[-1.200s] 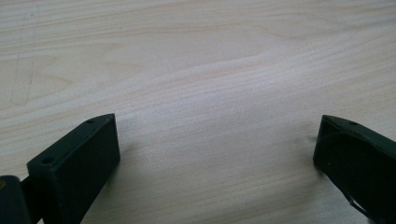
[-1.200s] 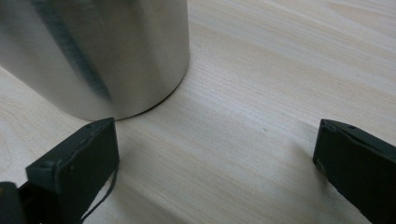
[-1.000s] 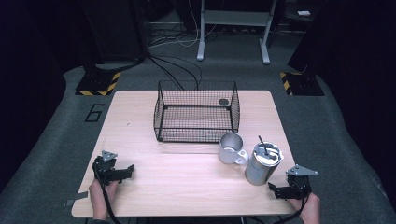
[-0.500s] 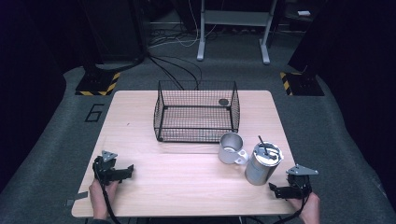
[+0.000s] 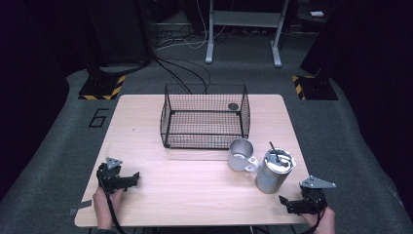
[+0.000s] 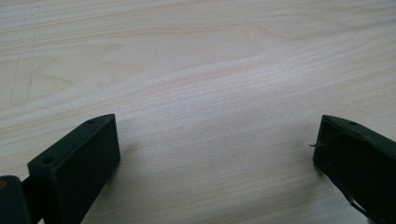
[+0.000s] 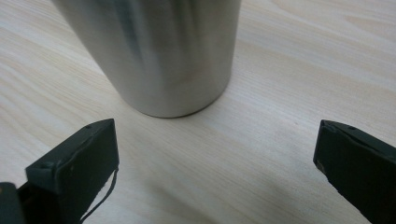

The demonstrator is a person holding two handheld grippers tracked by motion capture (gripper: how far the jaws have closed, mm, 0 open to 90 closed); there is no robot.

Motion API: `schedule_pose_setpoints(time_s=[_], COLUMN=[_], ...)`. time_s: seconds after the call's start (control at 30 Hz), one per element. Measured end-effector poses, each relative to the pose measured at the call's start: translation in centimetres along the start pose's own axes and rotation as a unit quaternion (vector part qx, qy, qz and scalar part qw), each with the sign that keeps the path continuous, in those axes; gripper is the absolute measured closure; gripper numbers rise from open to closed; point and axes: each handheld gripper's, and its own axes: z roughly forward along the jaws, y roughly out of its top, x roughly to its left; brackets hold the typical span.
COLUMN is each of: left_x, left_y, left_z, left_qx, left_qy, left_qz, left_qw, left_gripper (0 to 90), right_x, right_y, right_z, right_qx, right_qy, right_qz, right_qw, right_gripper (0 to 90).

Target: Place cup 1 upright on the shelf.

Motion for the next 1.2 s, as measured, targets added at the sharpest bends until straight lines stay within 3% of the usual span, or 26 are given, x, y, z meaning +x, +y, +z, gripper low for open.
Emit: schedule_pose_setpoints(time_s=[0.5,0.83,1.2], left_x=[0.0,0.0,0.0], left_y=[0.0,0.0,0.0], left_z=[0.0,0.0,0.0], left_qx=[0.0,0.002,0.003], left_qy=[0.0,-0.001,-0.001], left_qz=[0.0,-0.002,0.001], left_qw=[1.0,1.0,1.0], left_gripper=[0.5,0.5,0.6], right_x=[1.7,2.1,2.0], right_y=[2.3,4.3,6.1], right_z=[-2.2,-3.4,-3.1], right_qx=[-0.034,-0.066,-0.084], right_qy=[0.034,0.039,0.048], right_qz=[-0.011,-0.015,-0.029], right_qw=[0.9988,0.9969,0.9949], right_gripper=[0.0,0.0,0.0])
